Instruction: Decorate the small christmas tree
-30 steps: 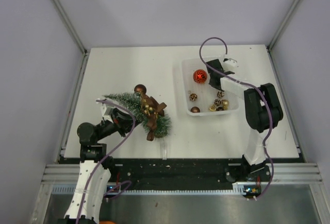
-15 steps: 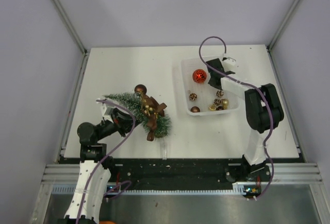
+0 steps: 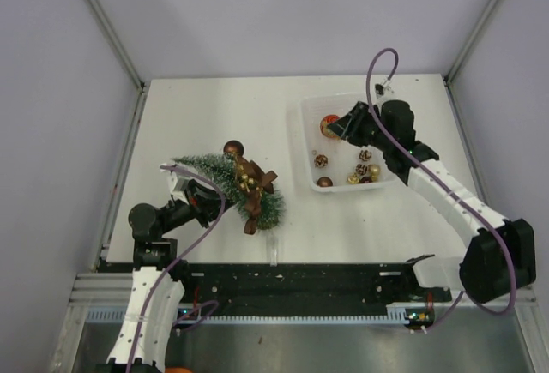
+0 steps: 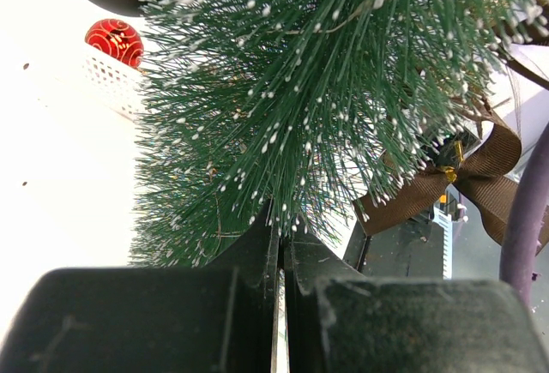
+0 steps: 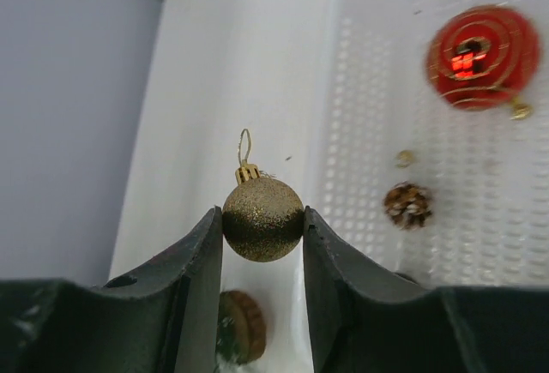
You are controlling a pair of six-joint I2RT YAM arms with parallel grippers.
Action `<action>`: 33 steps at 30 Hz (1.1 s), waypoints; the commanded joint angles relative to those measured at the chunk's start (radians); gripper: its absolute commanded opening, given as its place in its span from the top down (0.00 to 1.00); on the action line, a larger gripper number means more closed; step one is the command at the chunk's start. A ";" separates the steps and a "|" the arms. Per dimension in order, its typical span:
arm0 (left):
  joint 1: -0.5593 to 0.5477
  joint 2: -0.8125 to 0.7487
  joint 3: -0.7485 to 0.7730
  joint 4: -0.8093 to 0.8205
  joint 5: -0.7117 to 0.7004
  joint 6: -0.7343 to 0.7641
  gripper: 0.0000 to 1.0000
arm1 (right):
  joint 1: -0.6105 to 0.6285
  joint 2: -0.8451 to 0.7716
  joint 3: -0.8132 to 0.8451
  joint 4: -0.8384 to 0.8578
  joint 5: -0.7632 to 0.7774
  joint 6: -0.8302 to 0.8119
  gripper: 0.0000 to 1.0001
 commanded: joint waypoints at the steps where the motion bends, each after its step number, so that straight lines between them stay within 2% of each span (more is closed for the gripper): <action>1: -0.003 -0.012 0.004 0.054 -0.012 -0.003 1.00 | 0.012 -0.139 -0.125 0.215 -0.445 0.058 0.89; 6: -0.003 -0.009 0.004 0.055 -0.012 -0.005 1.00 | 0.083 -0.223 -0.133 0.193 -0.611 0.031 0.91; 10: -0.005 -0.007 0.002 0.060 -0.012 -0.005 1.00 | 0.176 -0.268 -0.110 0.049 -0.618 -0.073 0.92; 16: -0.005 -0.004 0.001 0.057 -0.007 -0.006 1.00 | 0.241 -0.311 -0.145 -0.027 -0.630 -0.120 0.92; 23: -0.005 0.000 0.001 0.062 -0.003 -0.003 1.00 | 0.264 -0.276 -0.170 0.030 -0.662 -0.112 0.92; 33: -0.005 0.000 0.002 0.057 -0.001 -0.002 1.00 | 0.305 -0.165 -0.121 0.142 -0.690 -0.094 0.91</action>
